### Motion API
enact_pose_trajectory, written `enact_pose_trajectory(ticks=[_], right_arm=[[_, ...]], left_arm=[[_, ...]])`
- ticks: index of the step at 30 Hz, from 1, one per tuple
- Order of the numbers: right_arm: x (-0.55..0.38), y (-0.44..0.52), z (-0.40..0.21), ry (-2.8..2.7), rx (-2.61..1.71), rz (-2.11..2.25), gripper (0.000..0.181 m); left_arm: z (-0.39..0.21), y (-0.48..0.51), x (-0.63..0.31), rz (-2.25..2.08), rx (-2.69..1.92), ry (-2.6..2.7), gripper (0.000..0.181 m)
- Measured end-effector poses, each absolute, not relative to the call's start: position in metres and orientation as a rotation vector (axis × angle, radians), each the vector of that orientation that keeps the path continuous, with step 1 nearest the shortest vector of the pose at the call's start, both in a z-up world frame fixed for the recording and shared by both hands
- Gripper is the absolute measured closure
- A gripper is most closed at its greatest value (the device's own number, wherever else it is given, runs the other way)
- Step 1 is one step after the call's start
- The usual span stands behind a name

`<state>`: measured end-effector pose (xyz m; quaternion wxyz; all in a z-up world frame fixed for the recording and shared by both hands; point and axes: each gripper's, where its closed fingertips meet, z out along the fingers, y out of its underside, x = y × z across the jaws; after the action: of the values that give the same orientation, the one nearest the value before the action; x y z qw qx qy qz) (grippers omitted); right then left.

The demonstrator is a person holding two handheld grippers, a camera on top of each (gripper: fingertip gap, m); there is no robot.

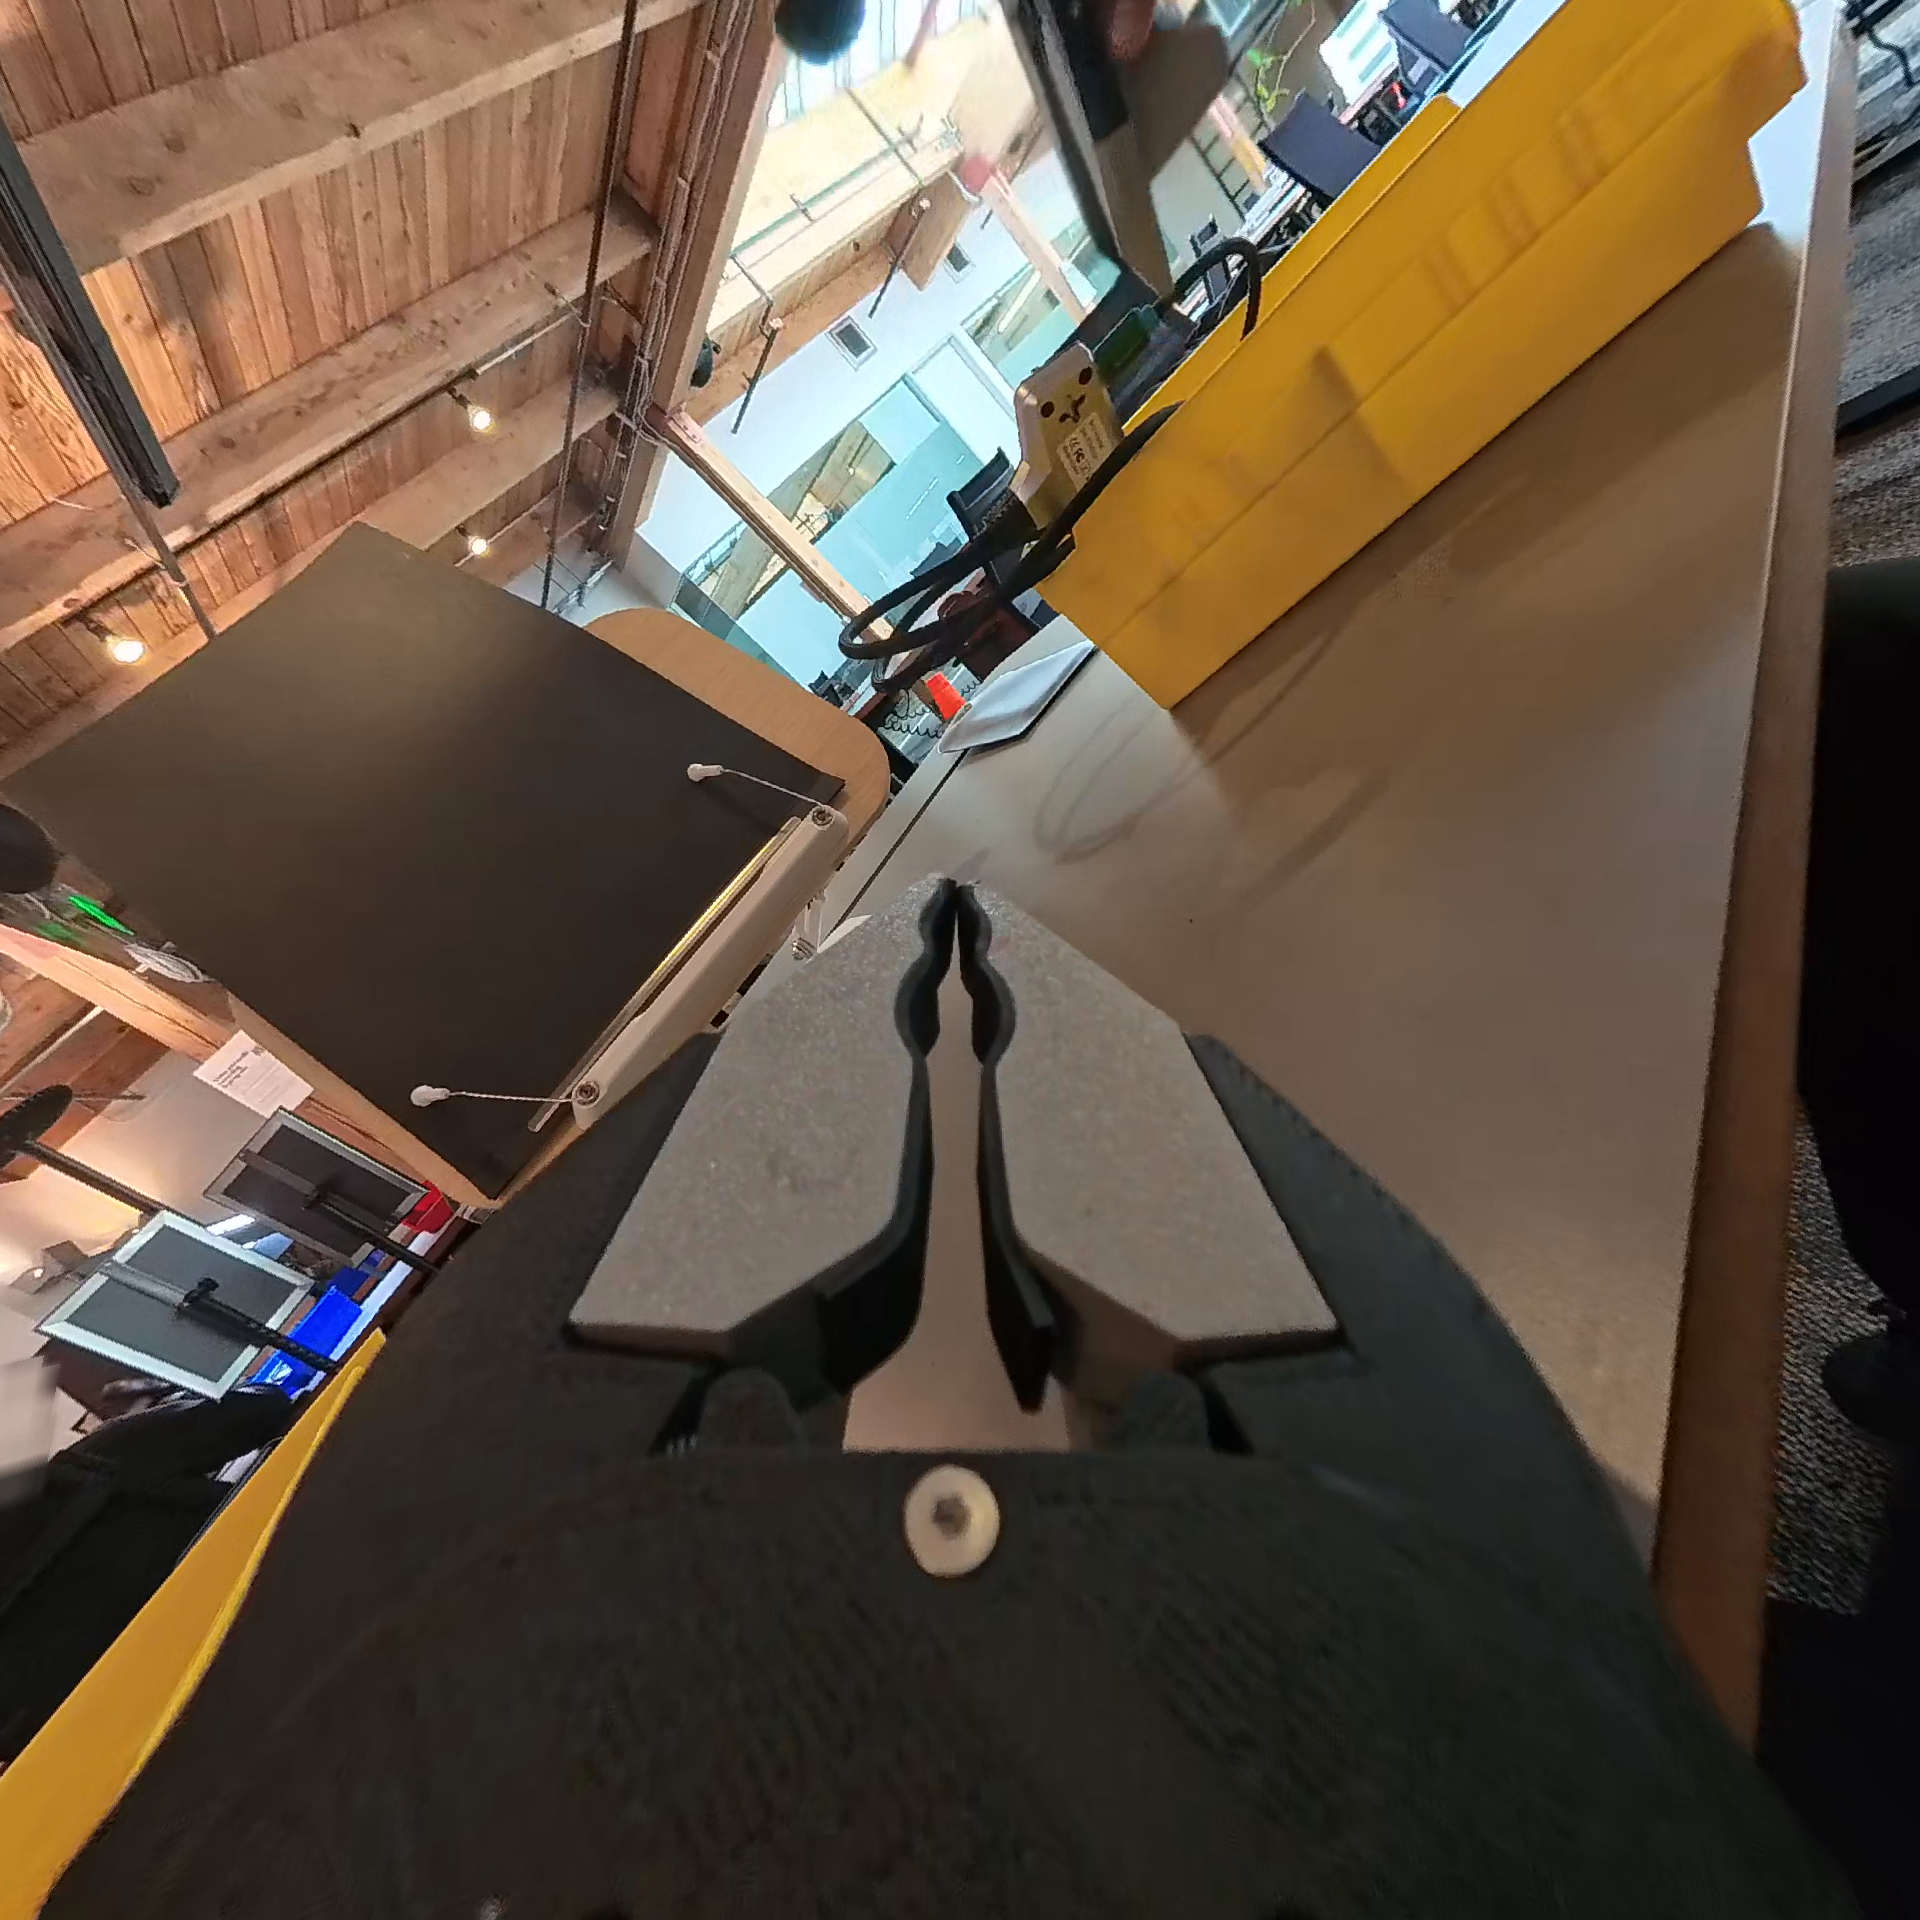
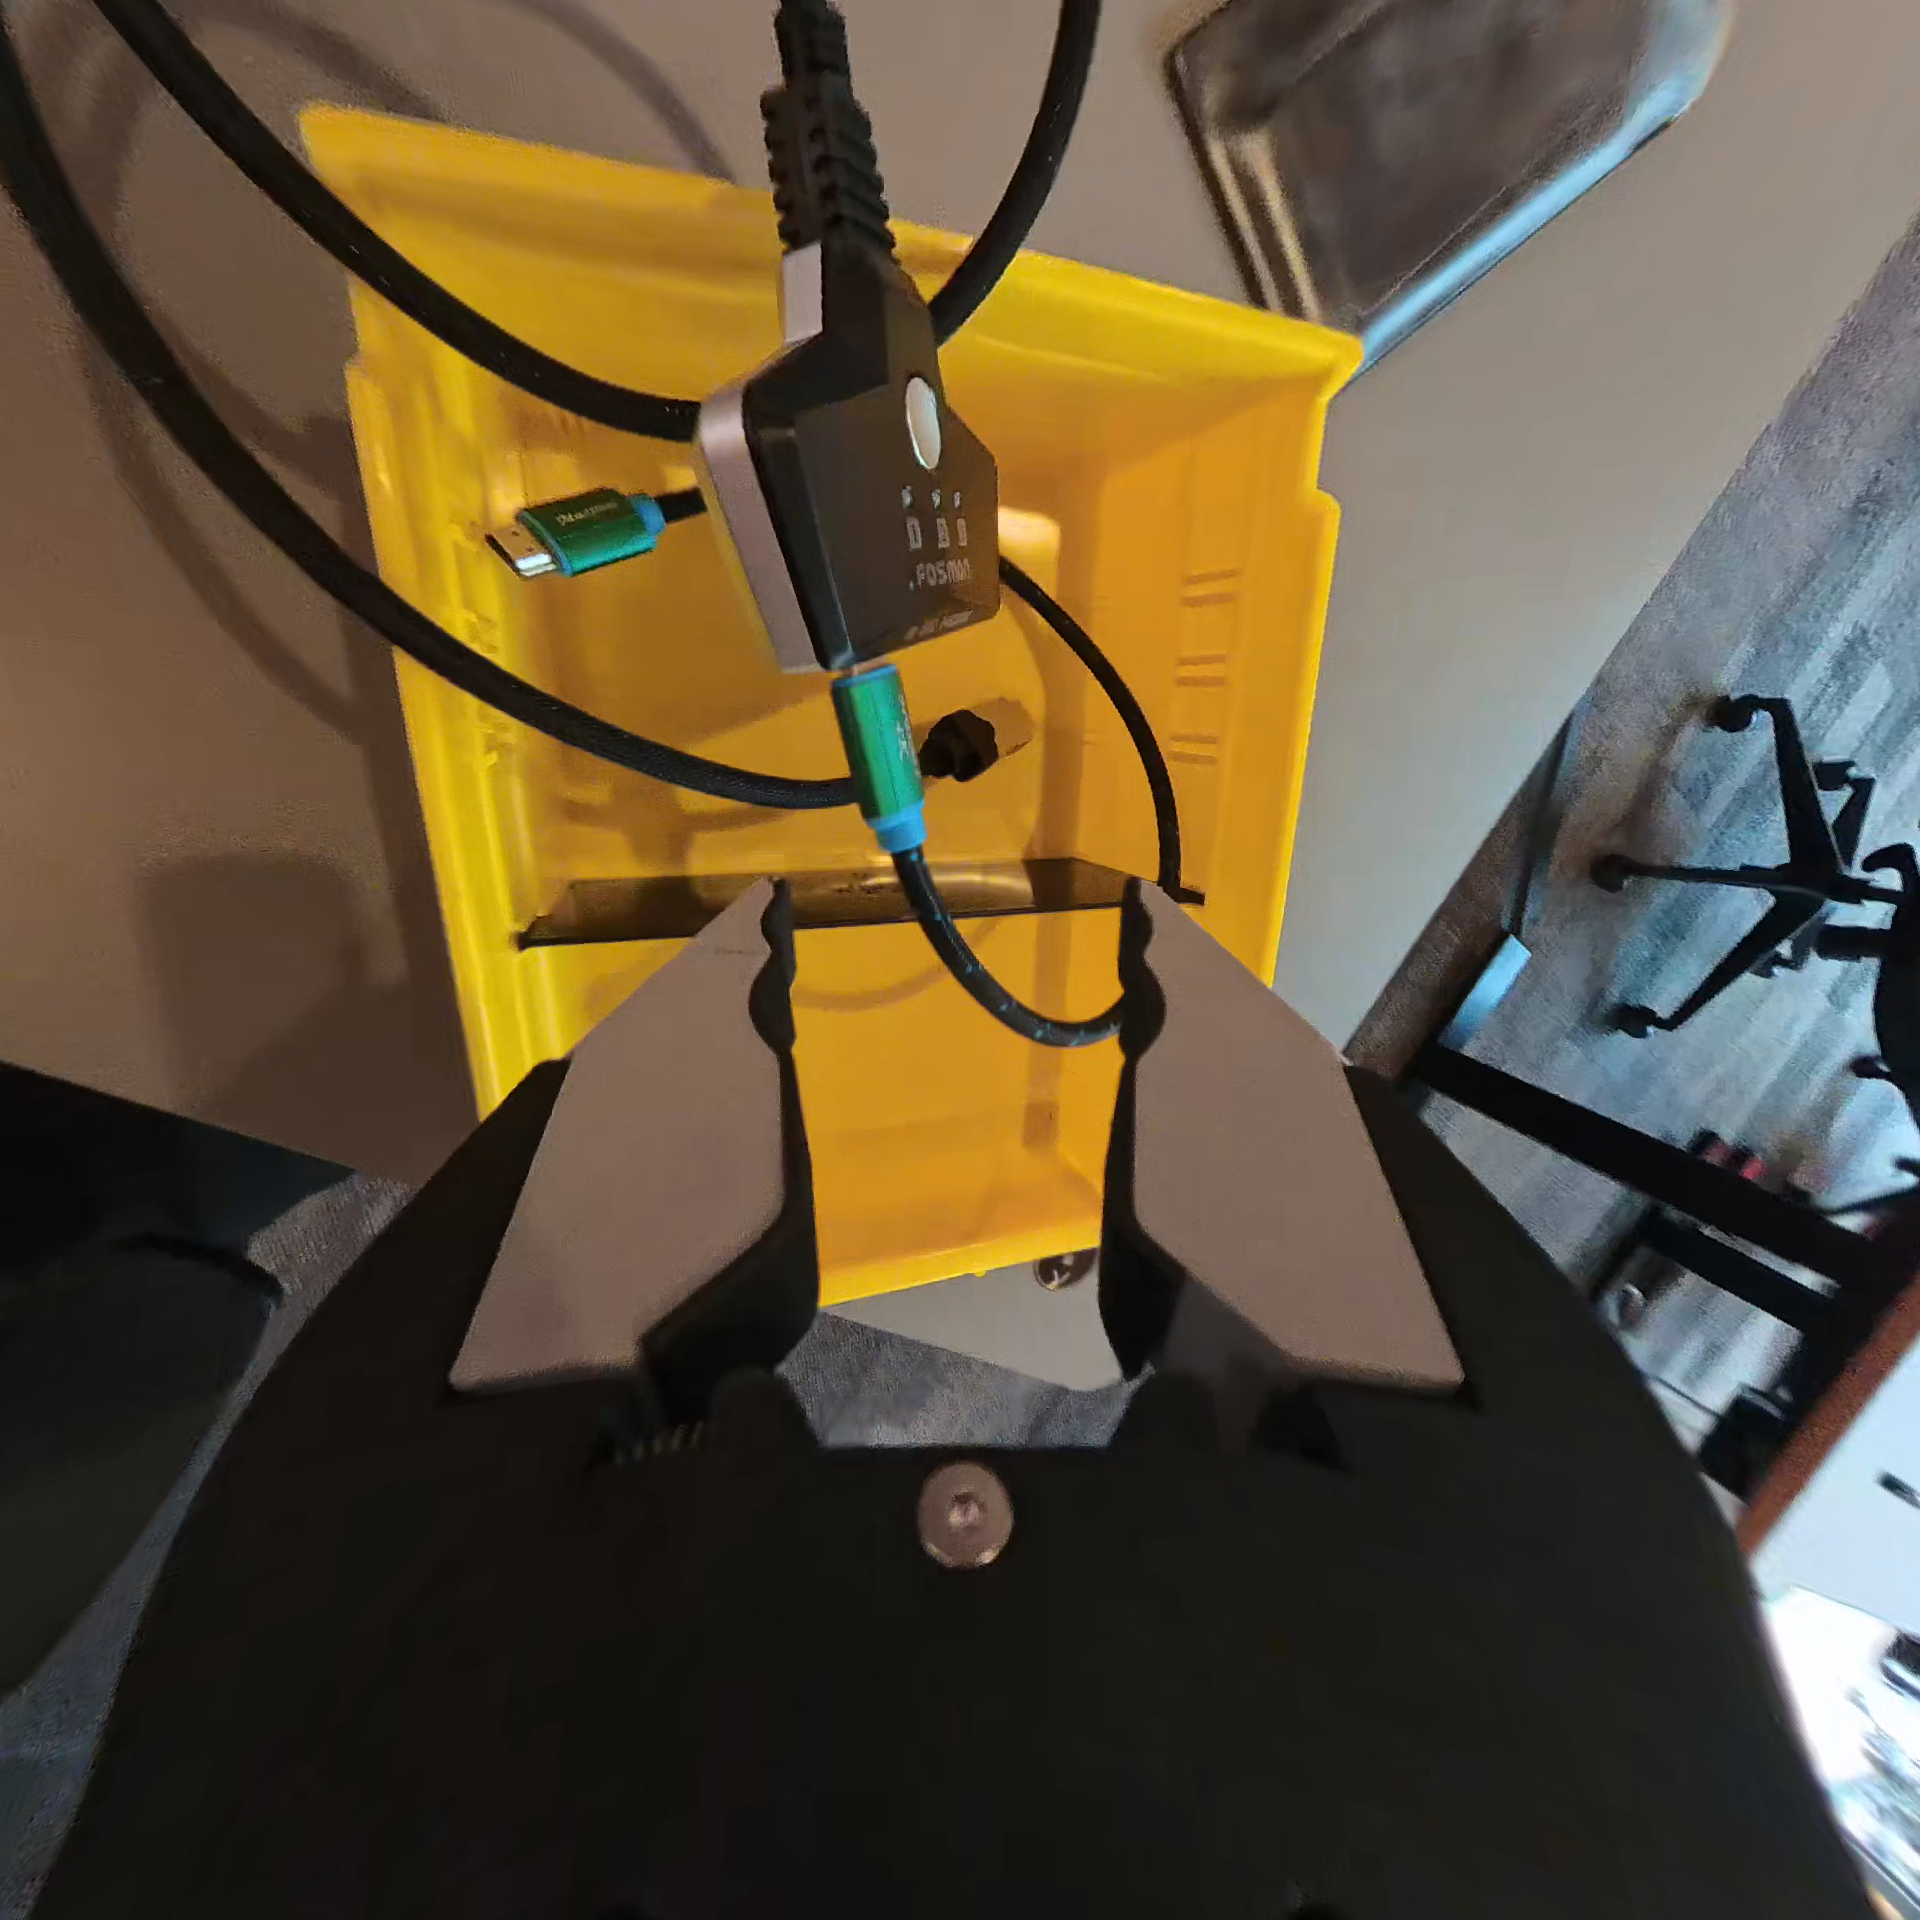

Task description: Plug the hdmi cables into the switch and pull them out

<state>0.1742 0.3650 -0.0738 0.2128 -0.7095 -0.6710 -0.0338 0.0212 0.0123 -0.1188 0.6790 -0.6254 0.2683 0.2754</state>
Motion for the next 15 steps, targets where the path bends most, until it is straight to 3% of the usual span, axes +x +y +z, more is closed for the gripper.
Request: enact_pose_trajectory(ticks=[4, 8, 15], right_arm=[[0.189, 0.362, -0.065, -1.807, -1.954, -0.016, 0.132], [0.221, 0.385, -0.089, -1.812, -2.007, -0.233, 0.138], [0.200, 0.401, -0.103, -1.942, -1.698, -0.318, 0.172]], left_arm=[[-0.119, 0.013, 0.021, 0.627, -1.408, 0.604, 0.181], [-0.120, 0.013, 0.020, 0.630, -1.411, 0.603, 0.181], [-0.120, 0.014, 0.019, 0.635, -1.414, 0.600, 0.181]])
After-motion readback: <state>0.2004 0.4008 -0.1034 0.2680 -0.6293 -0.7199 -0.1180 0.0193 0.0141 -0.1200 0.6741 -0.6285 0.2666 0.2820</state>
